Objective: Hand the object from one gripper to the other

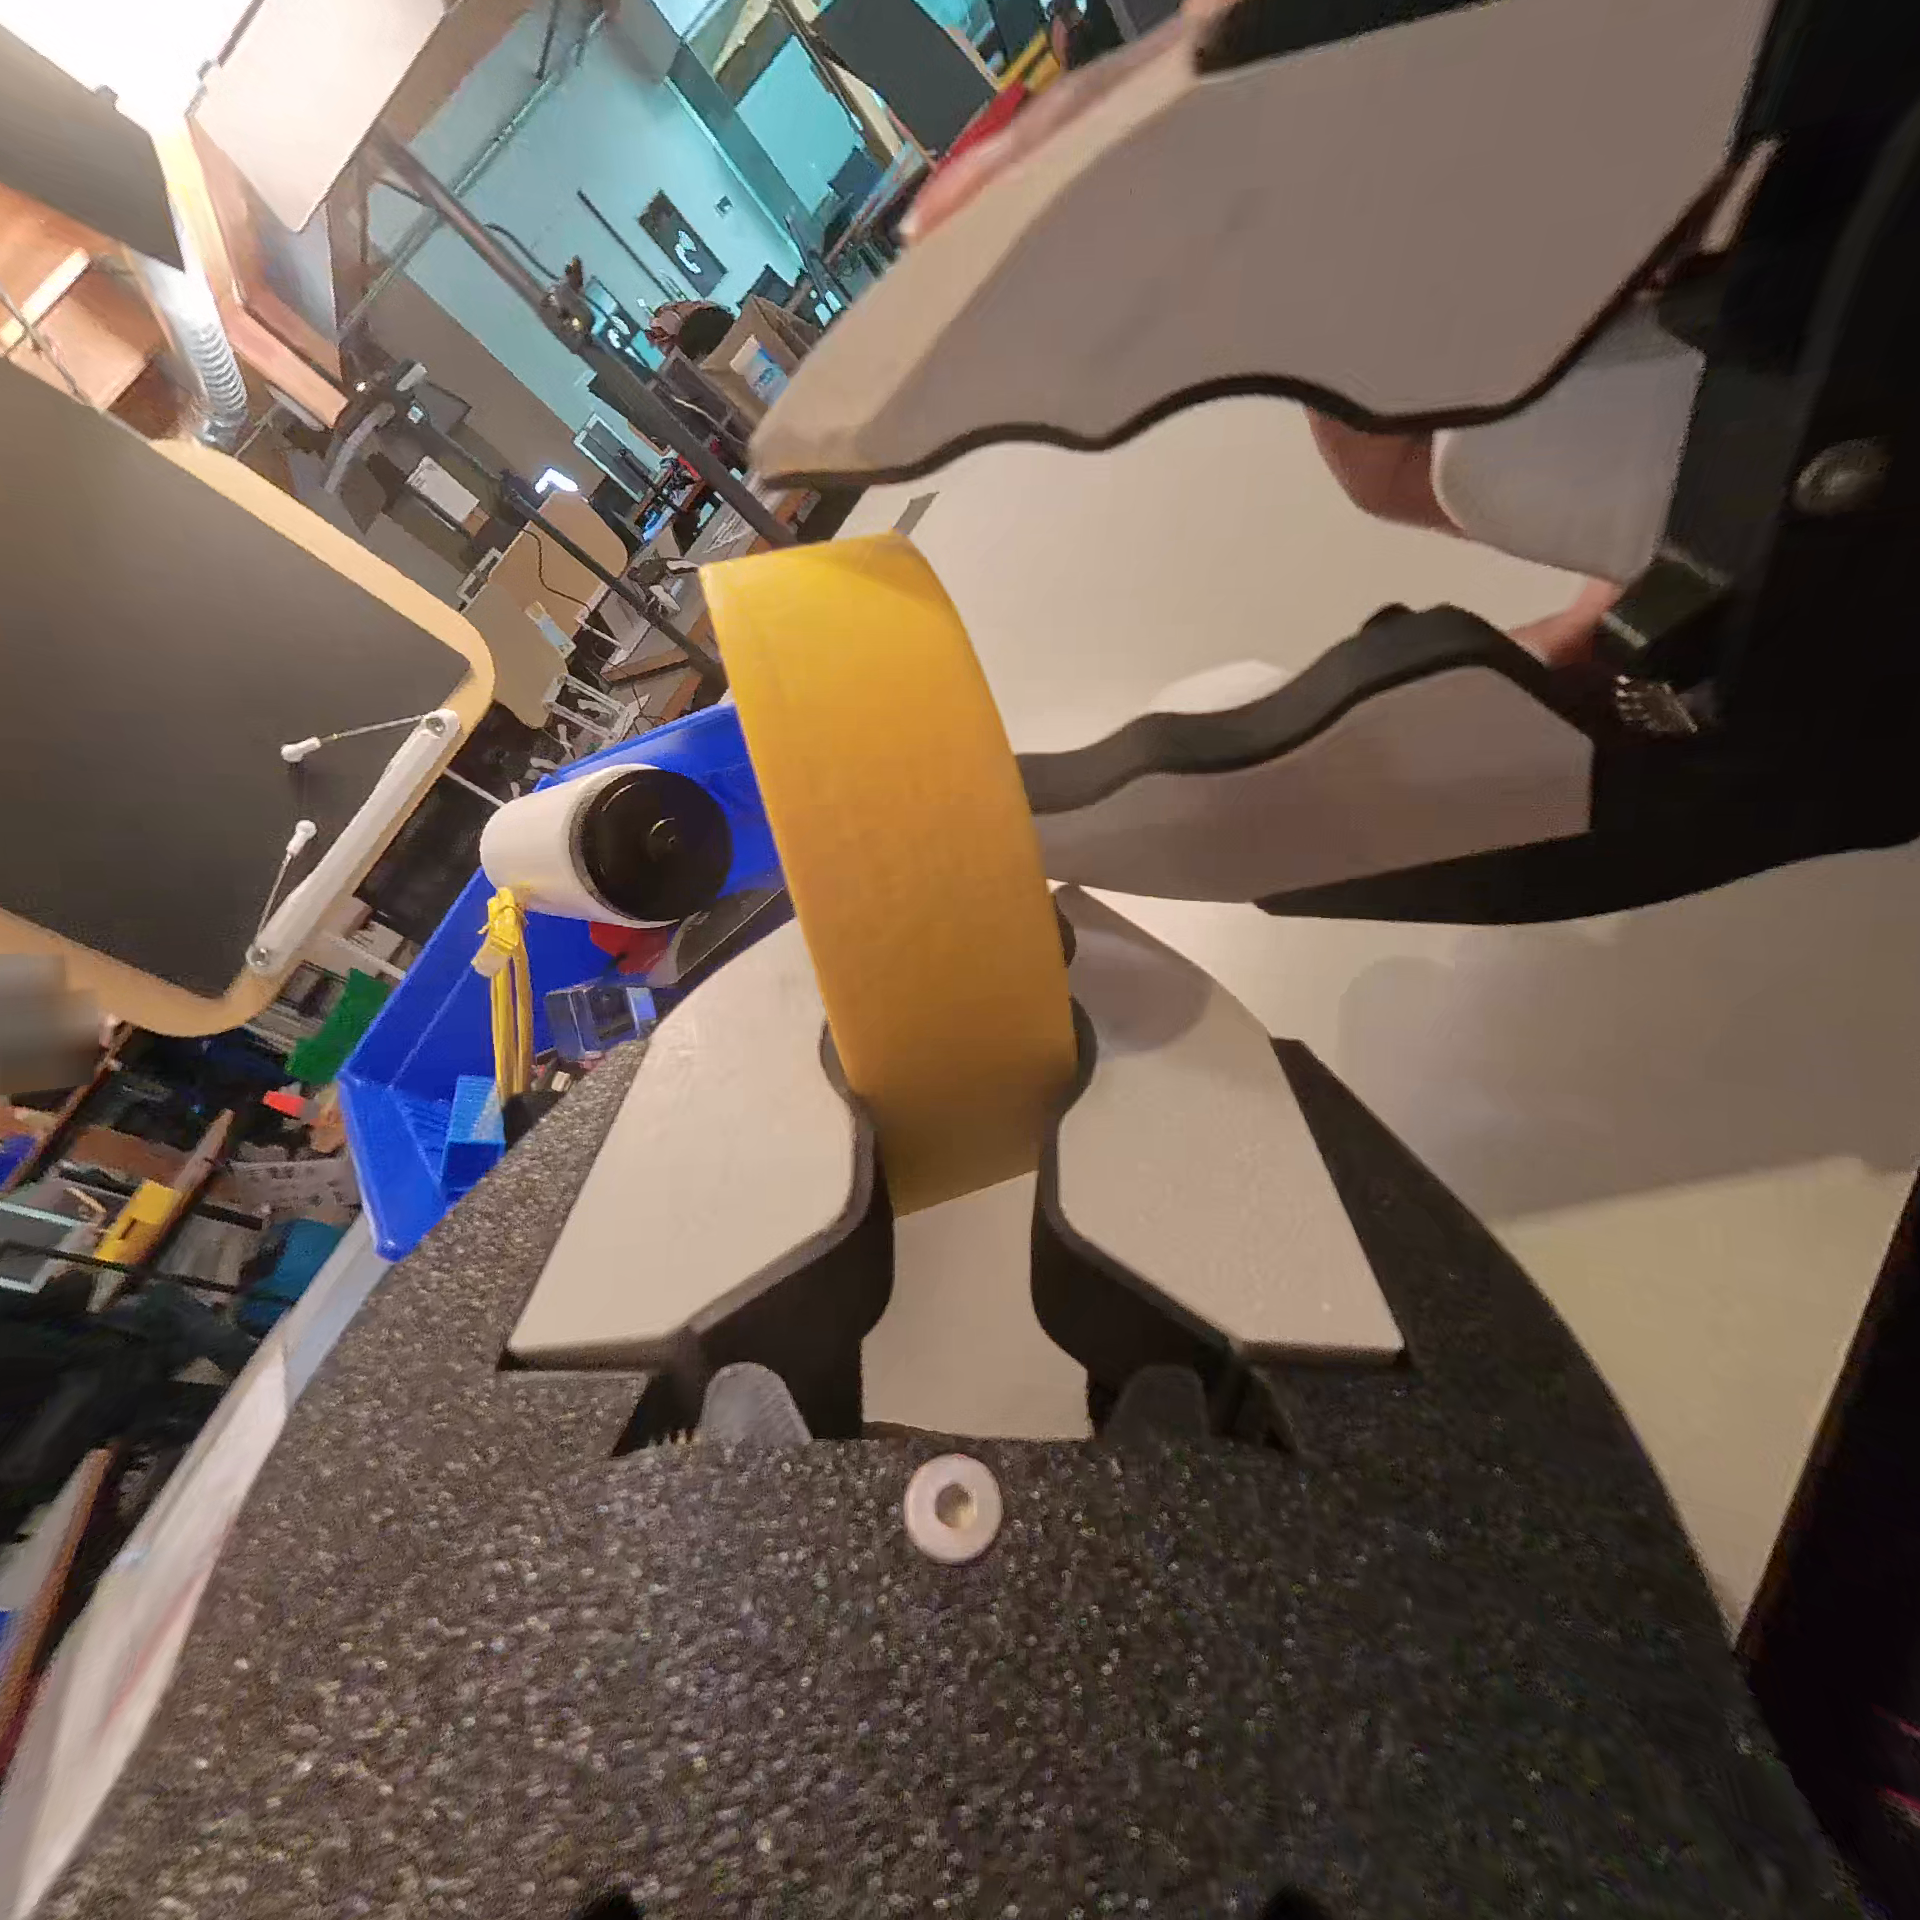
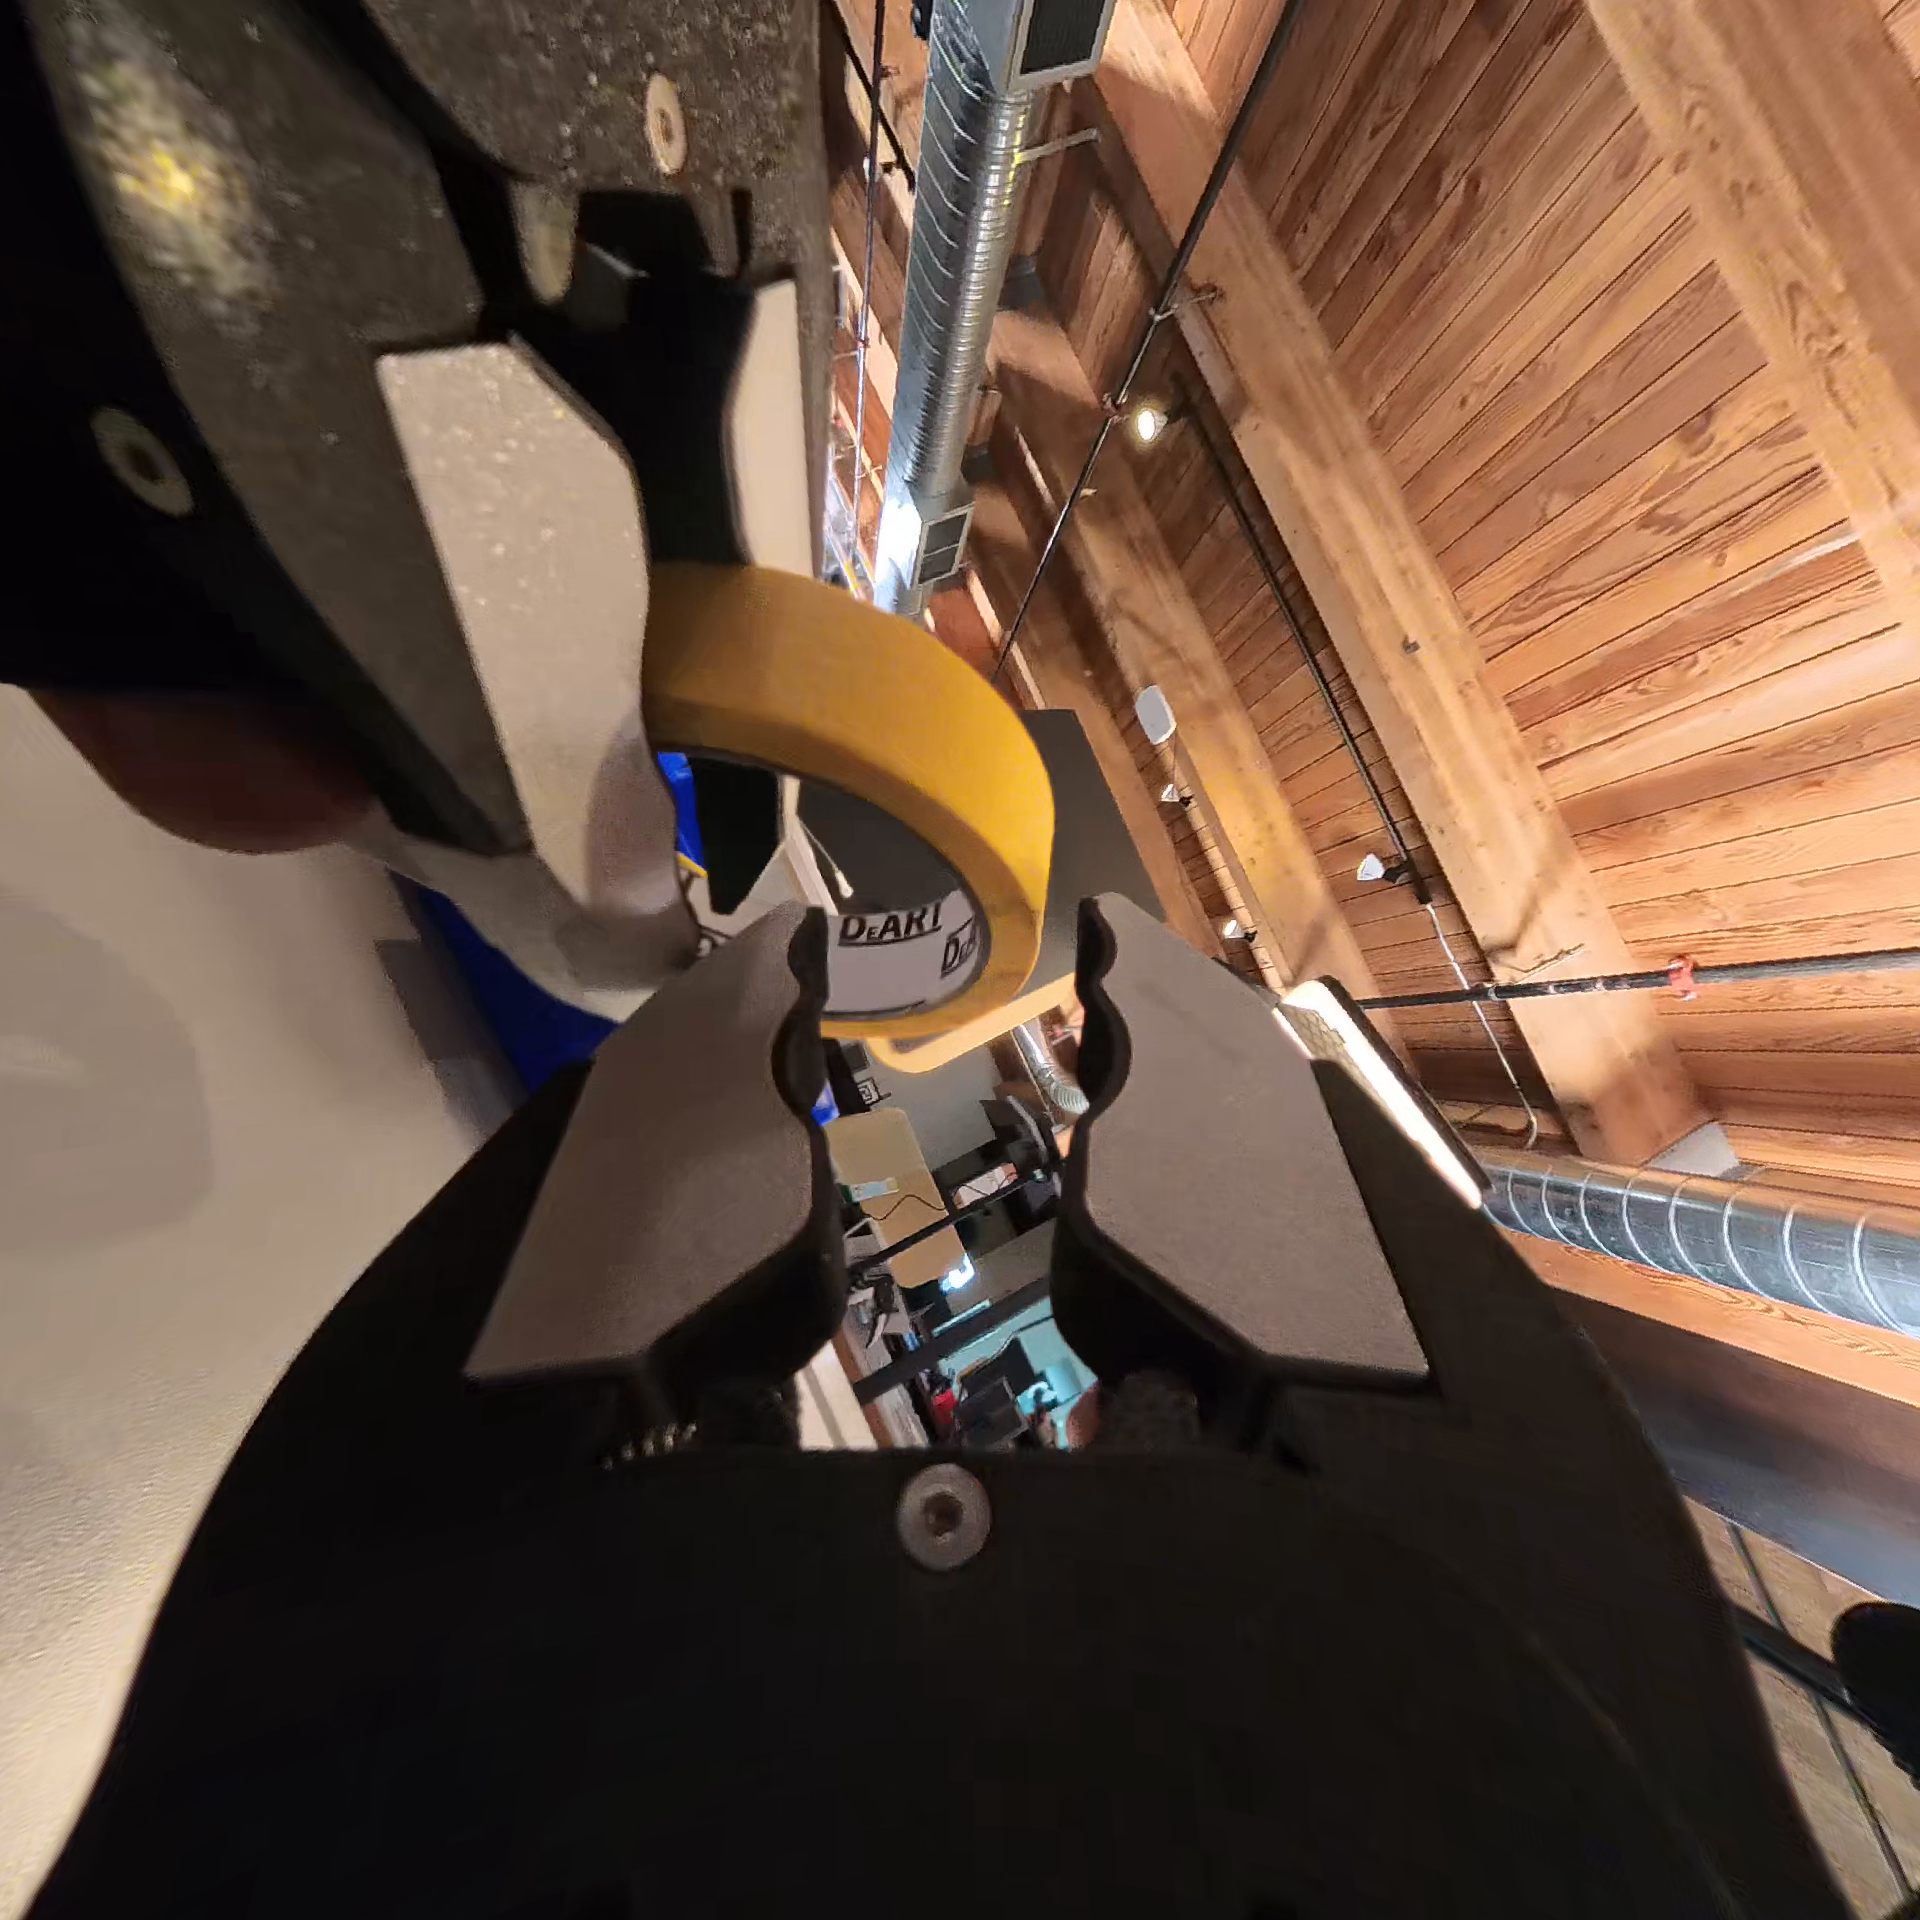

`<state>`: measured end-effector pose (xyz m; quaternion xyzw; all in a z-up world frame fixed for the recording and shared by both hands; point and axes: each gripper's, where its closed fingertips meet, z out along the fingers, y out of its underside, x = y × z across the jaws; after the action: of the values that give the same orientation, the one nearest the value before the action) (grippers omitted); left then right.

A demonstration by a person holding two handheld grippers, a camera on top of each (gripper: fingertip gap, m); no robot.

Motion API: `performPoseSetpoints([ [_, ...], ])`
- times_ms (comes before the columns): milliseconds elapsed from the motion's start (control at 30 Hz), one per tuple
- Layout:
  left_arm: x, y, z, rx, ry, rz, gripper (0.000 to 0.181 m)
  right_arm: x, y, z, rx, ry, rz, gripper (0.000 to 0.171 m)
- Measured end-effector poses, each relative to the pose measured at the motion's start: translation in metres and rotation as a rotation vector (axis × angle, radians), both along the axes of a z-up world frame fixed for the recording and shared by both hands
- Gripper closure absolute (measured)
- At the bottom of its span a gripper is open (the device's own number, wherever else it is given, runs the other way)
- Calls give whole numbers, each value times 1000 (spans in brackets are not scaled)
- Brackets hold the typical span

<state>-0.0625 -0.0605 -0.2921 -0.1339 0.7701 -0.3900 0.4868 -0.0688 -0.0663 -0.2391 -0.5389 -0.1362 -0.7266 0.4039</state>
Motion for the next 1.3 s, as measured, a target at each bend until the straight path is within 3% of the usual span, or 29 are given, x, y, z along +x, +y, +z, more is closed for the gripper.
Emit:
performPoseSetpoints([
  [100,-6,-9,-5,86,-25,-49,152,-2,-1,2,8,-24,1,135],
  [167,-10,-13,-7,111,-28,-82,151,-4,-6,8,41,-44,-4,154],
  [267,-19,-22,-6,14,45,-188,147,-2,-6,7,58,11,25,160],
  [367,-34,-27,9,-152,110,-332,125,2,-15,14,140,77,64,161],
  [500,-55,-21,58,-637,280,-575,96,12,-39,31,357,209,143,160],
  [600,-45,-12,81,-1064,514,-647,77,17,-57,43,516,266,191,160],
  [767,-25,-31,63,-1480,880,-654,60,12,-63,50,598,263,231,160],
  [1000,-38,-57,62,-1500,906,-702,51,-4,-48,49,530,193,233,161],
  [1300,-32,-46,67,-1484,653,-614,57,-8,-35,44,500,230,245,161],
])
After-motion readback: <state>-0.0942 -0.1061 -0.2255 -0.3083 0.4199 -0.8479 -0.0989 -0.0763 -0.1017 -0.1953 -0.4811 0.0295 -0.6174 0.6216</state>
